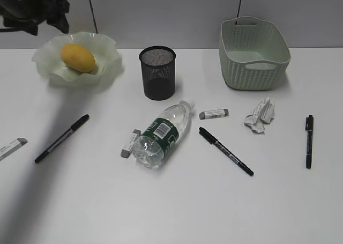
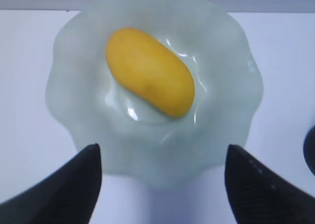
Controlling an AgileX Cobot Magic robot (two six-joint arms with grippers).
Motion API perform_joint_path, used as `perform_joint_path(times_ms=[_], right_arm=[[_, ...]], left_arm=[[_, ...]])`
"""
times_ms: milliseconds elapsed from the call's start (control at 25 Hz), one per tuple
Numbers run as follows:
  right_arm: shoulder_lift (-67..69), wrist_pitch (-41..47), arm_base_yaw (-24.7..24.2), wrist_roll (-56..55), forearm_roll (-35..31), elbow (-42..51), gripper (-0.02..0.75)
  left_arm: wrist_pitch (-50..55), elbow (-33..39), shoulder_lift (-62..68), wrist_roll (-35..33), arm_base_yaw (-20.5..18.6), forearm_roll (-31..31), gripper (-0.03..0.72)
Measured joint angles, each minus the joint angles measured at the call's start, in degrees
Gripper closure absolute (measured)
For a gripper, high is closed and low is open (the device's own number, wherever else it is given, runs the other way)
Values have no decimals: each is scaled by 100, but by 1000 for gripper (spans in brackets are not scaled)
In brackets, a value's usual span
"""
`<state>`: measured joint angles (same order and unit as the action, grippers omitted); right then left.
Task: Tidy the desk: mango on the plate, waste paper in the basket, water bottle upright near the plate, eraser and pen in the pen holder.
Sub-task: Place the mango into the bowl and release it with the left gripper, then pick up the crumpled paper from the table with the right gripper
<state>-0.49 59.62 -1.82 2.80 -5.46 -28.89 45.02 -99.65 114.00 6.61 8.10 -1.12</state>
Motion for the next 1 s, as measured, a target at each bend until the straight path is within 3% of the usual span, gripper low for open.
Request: perform_joint_path(times_ms=[360, 560, 680, 1000], right_arm=[[0, 0, 0, 0, 0, 0, 321], [0, 0, 0, 0, 0, 0, 321], [0, 0, 0, 0, 0, 0, 321], [0, 0, 0, 6, 0, 0, 321]], left_arm=[[2185, 0, -1603, -101, 0, 26, 102], [2431, 203, -2326, -109, 29, 14, 127], [2440, 754, -2896, -109, 140, 13, 147], [2070, 3028, -5002, -111, 460, -161, 155]])
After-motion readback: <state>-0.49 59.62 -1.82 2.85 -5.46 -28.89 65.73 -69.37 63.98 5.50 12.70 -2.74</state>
